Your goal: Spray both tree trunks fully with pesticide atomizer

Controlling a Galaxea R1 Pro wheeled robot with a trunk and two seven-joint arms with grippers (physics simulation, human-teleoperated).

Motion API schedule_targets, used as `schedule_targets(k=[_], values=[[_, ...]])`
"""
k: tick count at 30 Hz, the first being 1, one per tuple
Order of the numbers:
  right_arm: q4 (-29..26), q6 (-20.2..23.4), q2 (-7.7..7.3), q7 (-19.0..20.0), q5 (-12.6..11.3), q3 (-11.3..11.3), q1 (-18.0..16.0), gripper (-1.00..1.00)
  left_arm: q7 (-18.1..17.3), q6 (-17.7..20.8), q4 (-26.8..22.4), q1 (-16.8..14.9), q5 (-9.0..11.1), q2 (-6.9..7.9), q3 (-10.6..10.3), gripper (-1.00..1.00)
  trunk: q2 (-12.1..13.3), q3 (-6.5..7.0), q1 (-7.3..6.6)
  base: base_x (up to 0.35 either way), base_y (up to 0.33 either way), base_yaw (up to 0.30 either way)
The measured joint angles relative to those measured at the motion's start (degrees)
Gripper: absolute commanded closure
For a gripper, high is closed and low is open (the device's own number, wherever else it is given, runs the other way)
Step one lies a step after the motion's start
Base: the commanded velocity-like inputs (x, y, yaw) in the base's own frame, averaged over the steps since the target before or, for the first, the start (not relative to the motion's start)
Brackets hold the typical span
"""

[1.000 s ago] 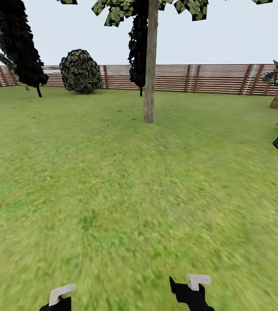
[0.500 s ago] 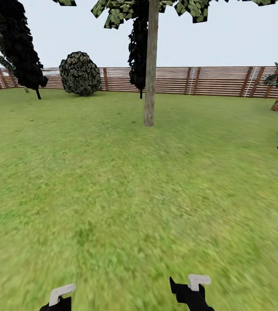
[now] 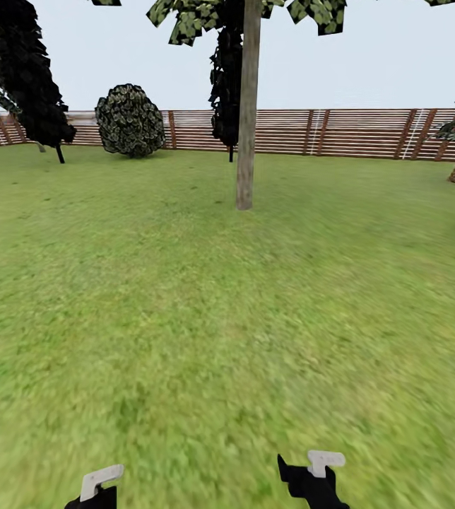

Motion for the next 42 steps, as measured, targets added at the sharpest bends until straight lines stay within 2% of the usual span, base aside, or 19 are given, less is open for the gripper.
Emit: schedule_targets(k=[42], values=[[-0.52,0.0,0.0,0.0,-0.04,0.0,-0.04,-1.0,0.0,-0.09,0.0,0.0,0.0,-0.08,0.0,1.0,0.0,0.0,0.0,0.339,0.0,0.0]])
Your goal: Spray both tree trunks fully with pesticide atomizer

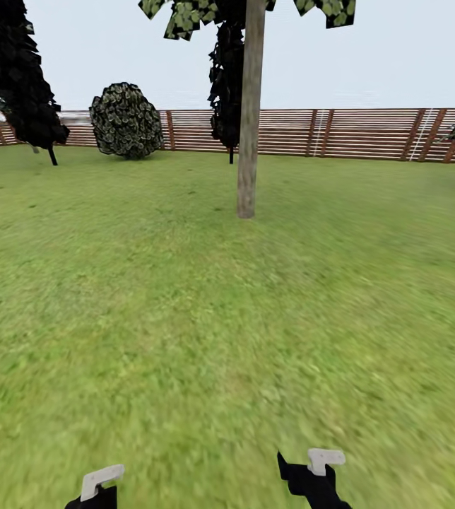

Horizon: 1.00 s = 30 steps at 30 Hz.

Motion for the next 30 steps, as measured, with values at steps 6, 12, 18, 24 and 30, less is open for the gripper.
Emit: schedule_targets(k=[6,12,18,24,30], values=[[0.0,0.0,0.0,0.0,0.0,0.0,0.03,-1.0,0.0,0.0,0.0,0.0,0.0,0.0,0.0,1.0,0.0,0.0,0.0,0.34,0.0,0.0],[0.0,0.0,0.0,0.0,0.03,0.0,0.05,-1.0,0.0,0.0,0.0,0.0,0.0,0.0,0.0,1.0,0.0,0.0,0.0,0.34,0.0,0.0],[0.0,0.0,0.0,0.0,0.02,0.0,0.03,-1.0,0.0,0.0,0.0,0.0,0.0,0.0,0.0,1.0,0.0,0.0,0.0,0.34,0.0,0.0],[0.0,0.0,0.0,0.0,0.02,0.0,0.02,-1.0,0.0,0.02,0.0,0.0,0.0,0.0,0.0,1.0,0.0,0.0,0.0,0.34,0.0,0.0],[0.0,0.0,0.0,0.0,0.06,0.0,0.04,-1.0,0.0,0.0,0.0,0.0,0.0,0.0,0.0,1.0,0.0,0.0,0.0,0.34,0.0,0.0]])
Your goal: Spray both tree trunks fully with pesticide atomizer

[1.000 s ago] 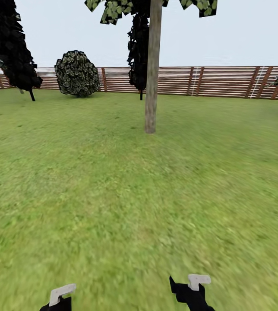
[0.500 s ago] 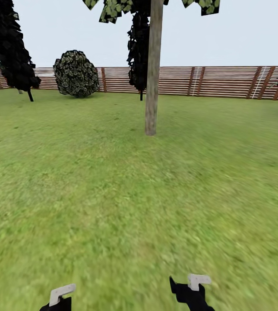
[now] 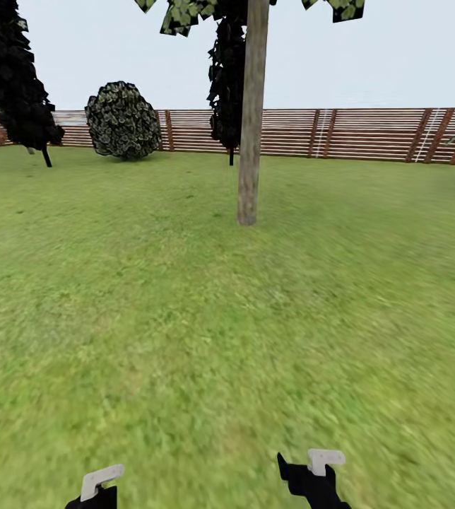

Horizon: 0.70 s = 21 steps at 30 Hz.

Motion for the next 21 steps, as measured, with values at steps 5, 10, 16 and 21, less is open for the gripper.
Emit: schedule_targets(k=[5,10,16,21], values=[[0.0,0.0,0.0,0.0,-0.02,0.0,-0.01,-1.0,0.0,0.0,0.0,0.0,0.0,0.0,0.0,1.0,0.0,0.0,0.0,0.34,0.0,0.0],[-0.05,0.0,0.0,0.0,-0.02,0.0,-0.02,-1.0,0.0,0.0,0.0,0.0,0.0,0.0,0.0,1.0,0.0,0.0,0.0,0.339,0.0,0.0],[-0.08,0.0,0.0,0.0,0.02,0.0,-0.04,-1.0,0.0,0.0,0.0,0.0,0.0,0.0,0.0,1.0,0.0,0.0,0.0,0.339,0.0,0.0],[-0.09,0.0,0.0,0.0,0.01,0.0,-0.02,-1.0,0.0,0.0,0.0,0.0,0.0,0.0,0.0,1.0,0.0,0.0,0.0,0.34,0.0,0.0]])
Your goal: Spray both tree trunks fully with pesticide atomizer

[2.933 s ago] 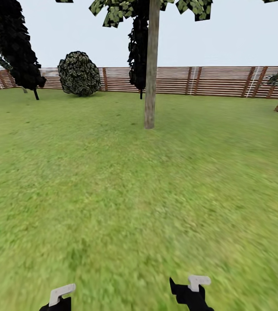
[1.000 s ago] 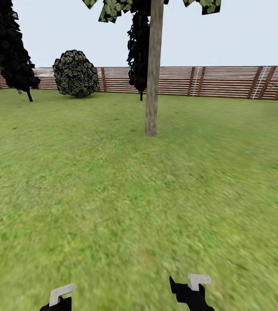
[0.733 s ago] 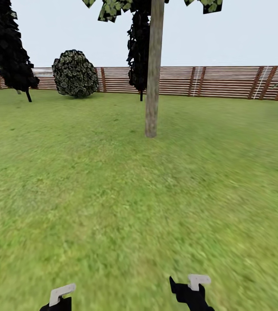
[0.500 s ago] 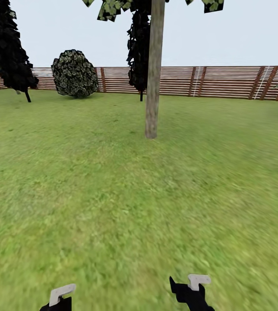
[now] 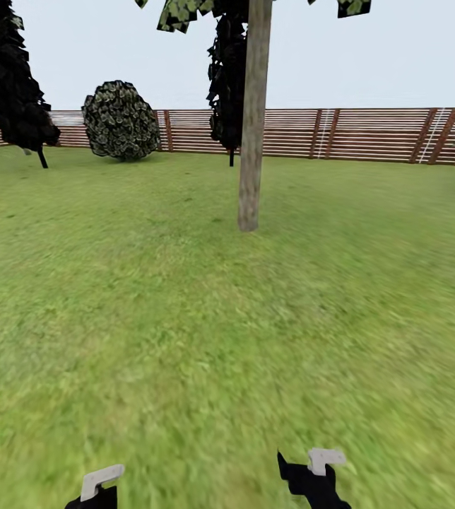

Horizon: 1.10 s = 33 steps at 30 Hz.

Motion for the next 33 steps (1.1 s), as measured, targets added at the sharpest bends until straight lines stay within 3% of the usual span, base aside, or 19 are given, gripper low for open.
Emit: schedule_targets(k=[25,33], values=[[0.0,0.0,0.0,0.0,-0.01,0.0,0.02,-1.0,0.0,0.0,0.0,0.0,0.0,0.0,0.0,1.0,0.0,-0.01,0.0,0.34,0.0,0.0],[0.0,0.02,0.0,0.0,0.0,0.0,-0.01,-1.0,0.0,0.0,0.0,0.0,0.0,0.0,0.0,1.0,0.0,-0.57,0.0,0.34,0.0,0.0]])
